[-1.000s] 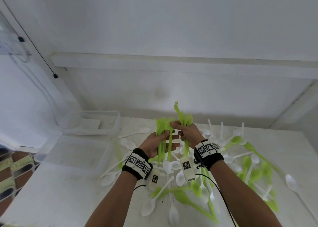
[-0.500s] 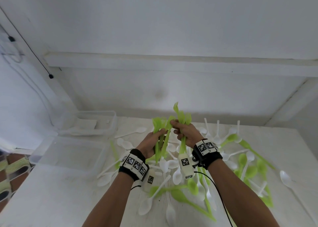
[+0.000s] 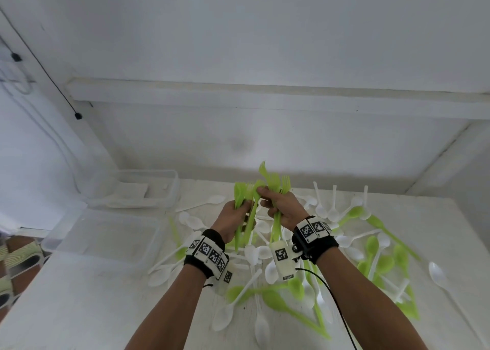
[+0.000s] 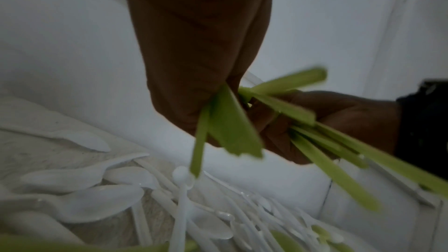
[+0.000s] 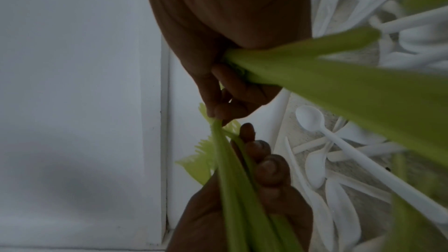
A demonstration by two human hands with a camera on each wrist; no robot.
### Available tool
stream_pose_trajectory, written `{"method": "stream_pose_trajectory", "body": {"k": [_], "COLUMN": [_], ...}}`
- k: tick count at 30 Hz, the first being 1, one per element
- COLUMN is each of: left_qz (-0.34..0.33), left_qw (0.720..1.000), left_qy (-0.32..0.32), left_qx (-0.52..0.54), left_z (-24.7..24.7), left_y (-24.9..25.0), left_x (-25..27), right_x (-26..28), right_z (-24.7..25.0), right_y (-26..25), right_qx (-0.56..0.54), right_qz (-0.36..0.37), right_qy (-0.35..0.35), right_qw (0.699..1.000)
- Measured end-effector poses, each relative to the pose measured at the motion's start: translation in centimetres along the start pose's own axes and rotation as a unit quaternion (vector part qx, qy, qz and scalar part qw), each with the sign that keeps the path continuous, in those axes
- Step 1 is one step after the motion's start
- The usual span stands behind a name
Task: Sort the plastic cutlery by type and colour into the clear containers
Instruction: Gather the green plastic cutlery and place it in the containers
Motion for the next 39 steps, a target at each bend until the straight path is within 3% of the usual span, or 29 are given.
{"method": "stream_pose_trajectory", "body": {"k": [8, 13, 16, 21, 29, 31, 35, 39], "left_qz": [0.042, 0.041, 0.051, 0.101, 0.116, 0.097, 0.048, 0.111], "left_qw": [0.997, 0.997, 0.997, 0.988, 0.984, 0.990, 0.993, 0.992], "left_qy": [-0.041, -0.068, -0.062, -0.114, -0.132, -0.105, -0.031, -0.051], "left_qx": [0.057, 0.001, -0.015, 0.018, -0.007, -0.003, -0.103, -0.042], "left_z": [-0.6, -0.3, -0.1, 0.2, 0.2, 0.9, 2.1, 2.1], "left_y": [0.4, 0.8, 1.2, 1.9, 1.7, 1.8, 1.7, 1.3], "left_x": [0.8, 1.0, 1.0, 1.6, 1.8, 1.4, 0.7, 0.6], "right_x": [0.3, -0.2, -0.3, -0.2, -0.4, -0.4, 0.1, 0.2], "right_z": [0.0, 0.8, 1.4, 2.0, 1.8, 2.1, 2.1, 2.0], "right_y": [1.0, 1.7, 1.7, 1.1, 1.8, 1.2, -0.7, -1.1], "right_qx": [-0.014, -0.014, 0.004, 0.051, 0.058, 0.031, 0.044, 0.127], "right_qz": [0.004, -0.038, -0.022, 0.058, 0.042, 0.052, 0.086, 0.106], "right_qy": [-0.038, 0.003, 0.017, 0.049, 0.053, 0.041, -0.012, 0.001], "right_qw": [0.999, 0.999, 1.000, 0.996, 0.996, 0.997, 0.995, 0.986]}}
Point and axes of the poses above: each hand's wrist, its own x-axis away from the middle knuckle, its own z-axis out of the back of the hand, y = z × x, the point moved 3 cm from there along -x, towards the middle knuckle
